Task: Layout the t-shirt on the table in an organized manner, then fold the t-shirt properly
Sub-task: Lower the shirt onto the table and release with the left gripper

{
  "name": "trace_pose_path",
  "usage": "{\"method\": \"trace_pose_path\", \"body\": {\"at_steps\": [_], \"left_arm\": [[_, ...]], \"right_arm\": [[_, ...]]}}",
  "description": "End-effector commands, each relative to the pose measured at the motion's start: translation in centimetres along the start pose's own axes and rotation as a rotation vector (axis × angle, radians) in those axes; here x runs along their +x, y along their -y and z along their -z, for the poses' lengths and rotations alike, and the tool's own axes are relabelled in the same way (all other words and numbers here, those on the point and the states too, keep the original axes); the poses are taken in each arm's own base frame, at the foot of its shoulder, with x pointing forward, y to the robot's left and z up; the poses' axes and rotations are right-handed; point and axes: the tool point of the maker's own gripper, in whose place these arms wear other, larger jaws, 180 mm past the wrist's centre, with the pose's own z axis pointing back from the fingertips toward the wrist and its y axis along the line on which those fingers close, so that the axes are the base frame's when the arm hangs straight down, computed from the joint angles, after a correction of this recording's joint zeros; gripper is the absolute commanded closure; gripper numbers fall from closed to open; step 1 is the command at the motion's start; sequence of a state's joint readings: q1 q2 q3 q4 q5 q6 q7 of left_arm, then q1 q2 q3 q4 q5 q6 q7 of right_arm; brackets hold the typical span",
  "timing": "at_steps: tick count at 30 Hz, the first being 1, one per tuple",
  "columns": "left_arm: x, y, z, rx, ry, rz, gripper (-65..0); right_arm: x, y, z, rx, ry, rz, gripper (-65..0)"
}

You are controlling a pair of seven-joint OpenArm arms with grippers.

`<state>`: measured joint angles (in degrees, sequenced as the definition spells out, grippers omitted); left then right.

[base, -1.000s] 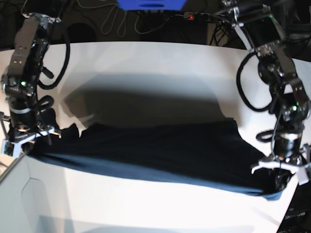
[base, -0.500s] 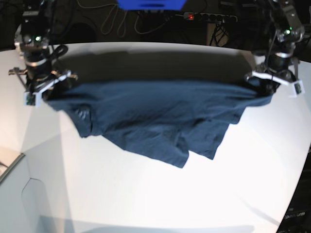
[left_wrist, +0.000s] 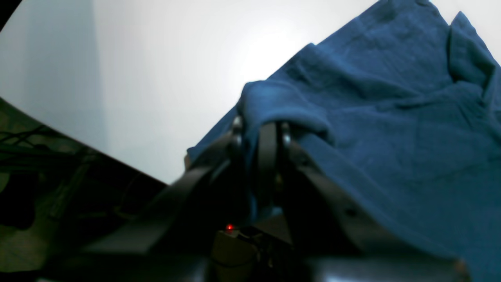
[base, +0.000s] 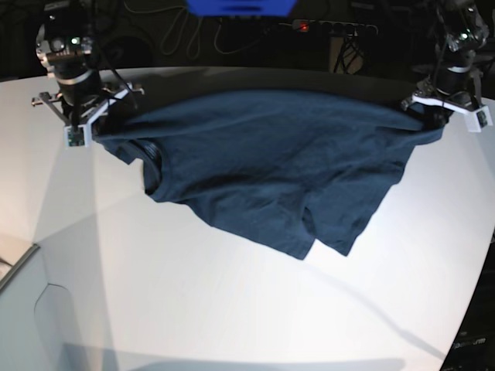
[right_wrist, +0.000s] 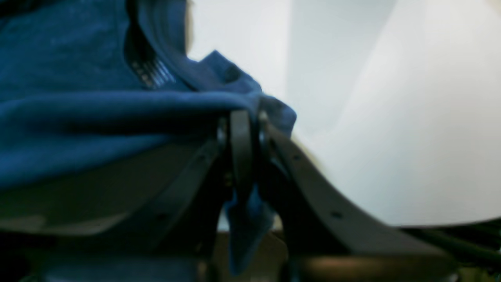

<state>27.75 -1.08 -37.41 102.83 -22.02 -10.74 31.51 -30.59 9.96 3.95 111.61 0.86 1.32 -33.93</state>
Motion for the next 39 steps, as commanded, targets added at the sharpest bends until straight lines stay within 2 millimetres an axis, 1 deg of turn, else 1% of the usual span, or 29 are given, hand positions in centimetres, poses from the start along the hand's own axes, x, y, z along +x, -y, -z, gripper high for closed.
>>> {"method": "trace_pose_path", "body": {"at_steps": [1, 3, 6, 9, 16, 17, 18, 20, 23, 25, 34, 39], "left_arm": [[0.7, -0.3, -0.1, 0.001, 0.027, 0.007, -0.1], [-0.3, -0.6, 0.1, 0.008, 0.003, -0.004, -0.1], [-1.6, -0.9, 0.4, 0.013, -0.03, -0.018, -0.1], [-2.3, -1.1, 0.7, 0.017, -0.048, -0.03, -0.1], [-2.1, -0.9, 0.7, 0.012, -0.043, -0.032, -0.8], [-2.0, -0.8, 0.7, 0.009, -0.041, -0.035, -1.7], [-1.9, -0.7, 0.7, 0.001, -0.035, -0.047, -3.5], [-1.5, -0.3, 0.6, -0.023, -0.024, -0.082, -10.2], [-1.3, 0.2, 0.5, -0.057, -0.012, -0.144, -25.7], [-0.6, 0.5, 0.3, -0.067, 0.005, -0.151, -32.3], [3.5, 2.3, -0.9, -0.109, 0.117, -0.124, -32.9], [5.5, 3.4, -0.3, -0.137, 0.17, -0.132, -33.2]], "right_arm": [[0.7, 0.2, -0.3, -0.003, 0.029, -0.012, 0.0], [-0.4, 0.1, -0.3, -0.001, 0.002, -0.014, 0.0], [-2.3, 0.1, 0.3, 0.0, -0.052, -0.011, 0.0], [-4.0, -0.1, 0.8, 0.004, -0.098, 0.0, 0.0], [-4.8, -0.4, 0.7, 0.01, -0.073, 0.006, 0.0], [-4.8, -0.5, 0.7, 0.011, -0.075, 0.011, 0.0], [-4.9, -0.7, 0.7, 0.012, -0.075, 0.016, 0.0], [-4.9, -0.7, 0.7, 0.012, -0.075, 0.019, 0.0], [-4.9, -0.9, 0.7, 0.013, -0.076, 0.023, 0.0], [-4.9, -0.9, 0.7, 0.014, -0.076, 0.025, 0.0], [-4.9, -0.9, 0.7, 0.014, -0.079, 0.025, 0.0], [-4.7, -0.9, 0.8, 0.013, -0.075, 0.025, 0.0]]}}
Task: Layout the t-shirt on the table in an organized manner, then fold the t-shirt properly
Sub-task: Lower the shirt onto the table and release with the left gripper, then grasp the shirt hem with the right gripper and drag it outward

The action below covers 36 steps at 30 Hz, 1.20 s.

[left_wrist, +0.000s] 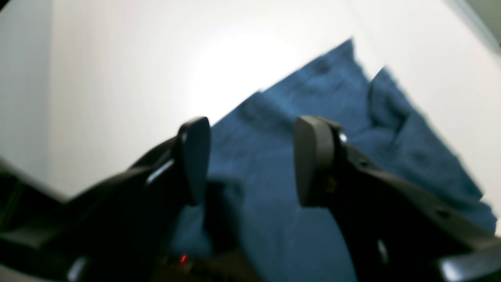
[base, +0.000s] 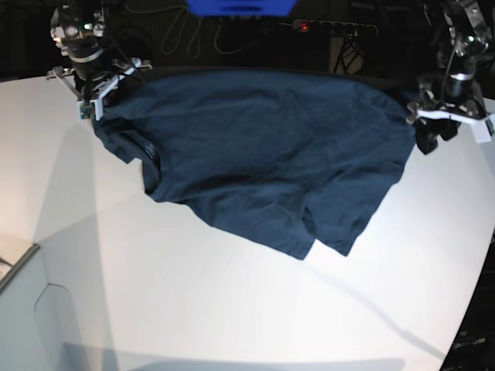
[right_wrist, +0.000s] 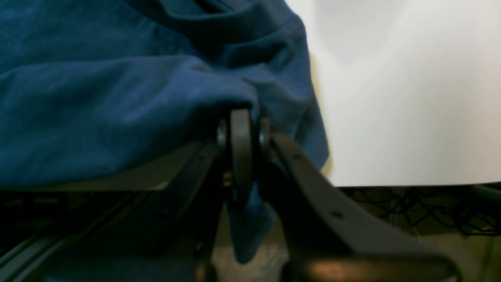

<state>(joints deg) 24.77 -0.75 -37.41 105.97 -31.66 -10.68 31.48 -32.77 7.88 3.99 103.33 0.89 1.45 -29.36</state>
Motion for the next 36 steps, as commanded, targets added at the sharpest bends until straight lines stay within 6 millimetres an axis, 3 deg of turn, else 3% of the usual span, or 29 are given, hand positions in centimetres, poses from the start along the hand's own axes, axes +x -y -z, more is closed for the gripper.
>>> {"method": "trace_pose_path", "body": {"at_steps": [1, 5, 12, 17, 21, 28, 31, 36], "left_arm": [[1.5, 0.6, 0.1, -0.022, 0.049, 0.003, -33.2], [2.6, 1.4, 1.5, -0.039, 0.082, -0.02, -33.2], [0.9, 4.5, 5.9, -0.105, 0.033, -0.102, -33.2], [0.5, 4.4, 6.0, -0.102, 0.023, -0.109, -33.2], [0.0, 2.4, 5.0, -0.066, 0.009, -0.088, -33.2], [1.1, -2.4, 3.5, 0.045, 0.044, -0.097, -33.2], [1.6, -3.6, 3.0, 0.076, 0.062, -0.105, -33.2], [2.0, -4.5, 2.7, 0.101, 0.074, -0.108, -33.2]], "right_arm": [[0.9, 0.2, -0.2, -0.003, 0.031, -0.007, 0.0], [0.9, 0.3, -0.2, -0.004, 0.031, -0.009, -1.8], [3.3, 0.8, 0.5, -0.02, 0.086, -0.006, -21.1], [5.6, 1.0, 0.9, -0.027, 0.137, -0.003, -28.8], [6.4, 1.5, 0.9, -0.039, 0.159, 0.002, -30.9], [8.7, 5.2, 1.1, -0.132, 0.21, 0.053, -35.3], [9.8, 6.8, 0.8, -0.172, 0.24, 0.073, -36.2], [11.2, 7.4, 0.7, -0.187, 0.276, 0.082, -38.1]]}}
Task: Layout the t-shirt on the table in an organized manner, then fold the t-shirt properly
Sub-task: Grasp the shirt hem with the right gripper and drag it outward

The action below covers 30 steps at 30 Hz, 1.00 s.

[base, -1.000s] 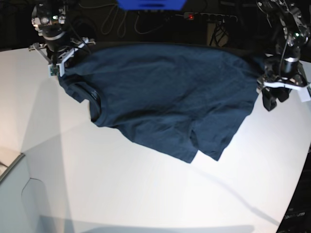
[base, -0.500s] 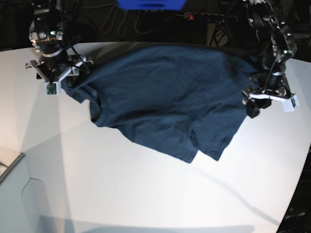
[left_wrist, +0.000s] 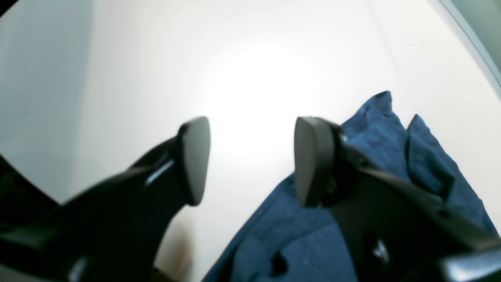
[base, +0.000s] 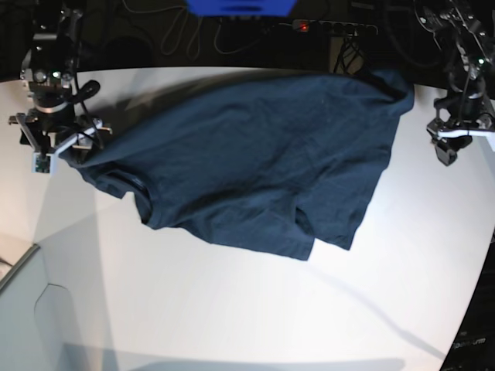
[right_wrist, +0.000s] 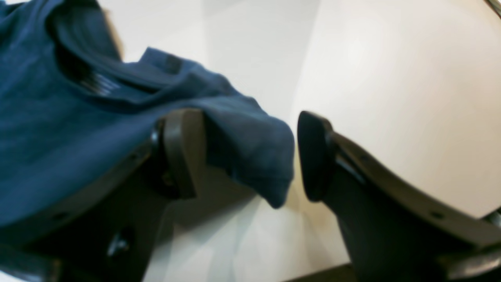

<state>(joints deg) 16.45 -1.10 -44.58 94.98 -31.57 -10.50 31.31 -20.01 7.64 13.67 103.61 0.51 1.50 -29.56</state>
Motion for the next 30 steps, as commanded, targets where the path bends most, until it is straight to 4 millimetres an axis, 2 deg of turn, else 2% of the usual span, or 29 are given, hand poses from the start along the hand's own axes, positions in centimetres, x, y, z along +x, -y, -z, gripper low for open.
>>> {"method": "trace_pose_path", "body": {"at_steps": [1, 3, 6, 10, 13, 14, 16, 18, 22, 25, 28, 30], "left_arm": [[1.4, 0.4, -0.1, -0.014, 0.042, 0.015, -33.2], [1.4, 0.3, -0.1, -0.014, 0.042, 0.016, -33.2], [1.4, 0.6, -0.2, -0.019, 0.045, 0.01, -33.2], [0.8, 0.0, -0.6, -0.009, 0.027, 0.02, -33.2], [0.6, -0.2, -0.7, -0.004, 0.02, 0.02, -33.2], [0.3, -0.5, -0.9, 0.003, 0.012, 0.022, -33.2], [-0.4, -0.9, -1.3, 0.011, -0.007, 0.027, -33.2], [-1.1, -1.3, -1.7, 0.018, -0.023, 0.03, -33.2], [-2.1, -2.2, -2.5, 0.038, -0.054, 0.039, -33.2], [-3.1, -3.1, -3.2, 0.057, -0.082, 0.046, -33.2], [-3.9, -3.8, -3.7, 0.071, -0.105, 0.046, -33.2], [-4.5, -3.7, -3.9, 0.075, -0.114, 0.034, -33.2]], "right_arm": [[1.7, 0.3, -0.1, -0.004, 0.057, -0.006, -38.6], [2.5, 0.2, 0.6, -0.006, 0.07, 0.005, -39.5], [2.5, 0.4, 2.6, -0.012, 0.048, 0.018, -40.2], [3.0, 1.7, 2.8, -0.033, 0.056, -0.008, -40.2], [3.3, 1.3, 2.8, -0.024, 0.069, -0.012, -40.2], [3.8, 0.6, 2.8, -0.008, 0.079, -0.016, -40.2], [4.6, -1.7, 2.8, 0.049, 0.1, -0.041, -40.9], [6.0, -4.9, 2.9, 0.123, 0.129, -0.065, -41.0], [7.5, -11.6, 2.1, 0.279, 0.171, -0.132, -41.0], [7.8, -16.7, 1.7, 0.397, 0.182, -0.195, -41.0], [7.4, -19.7, 2.6, 0.452, 0.165, -0.251, -41.0], [7.3, -21.2, 4.0, 0.466, 0.137, -0.268, -41.0]]}}
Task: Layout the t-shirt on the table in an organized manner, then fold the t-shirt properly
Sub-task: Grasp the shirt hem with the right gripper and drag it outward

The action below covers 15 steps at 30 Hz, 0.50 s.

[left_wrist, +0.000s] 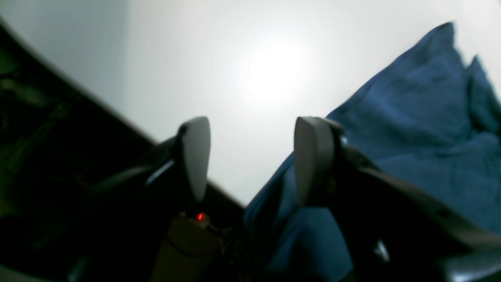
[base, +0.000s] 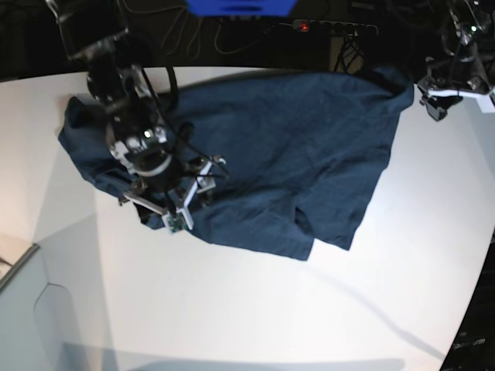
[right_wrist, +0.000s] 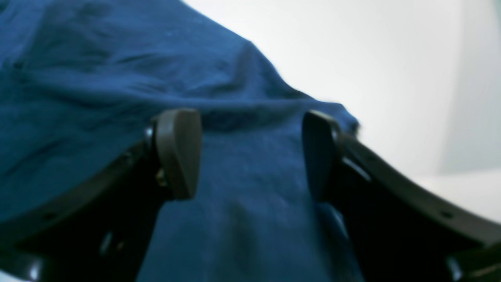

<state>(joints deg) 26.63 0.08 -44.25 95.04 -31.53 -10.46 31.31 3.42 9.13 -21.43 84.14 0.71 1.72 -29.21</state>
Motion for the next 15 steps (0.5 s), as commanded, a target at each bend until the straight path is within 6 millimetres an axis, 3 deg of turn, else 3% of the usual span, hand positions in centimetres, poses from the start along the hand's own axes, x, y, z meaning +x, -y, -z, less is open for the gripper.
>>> {"method": "trace_pose_path", "body": {"at_steps": [1, 12, 15], "left_arm": [[0.7, 0.4, -0.2, -0.014, 0.03, 0.001, -33.2], [-0.5, 0.3, -0.6, -0.007, 0.009, -0.022, -33.2], [-0.5, 0.3, -0.6, -0.008, 0.011, -0.022, -33.2]], "right_arm": [[2.0, 0.7, 0.9, -0.016, 0.039, -0.005, -41.0], [2.6, 4.8, 6.1, -0.078, -0.065, -0.016, -41.0], [2.6, 4.8, 6.9, -0.076, -0.068, -0.016, -41.0]]}}
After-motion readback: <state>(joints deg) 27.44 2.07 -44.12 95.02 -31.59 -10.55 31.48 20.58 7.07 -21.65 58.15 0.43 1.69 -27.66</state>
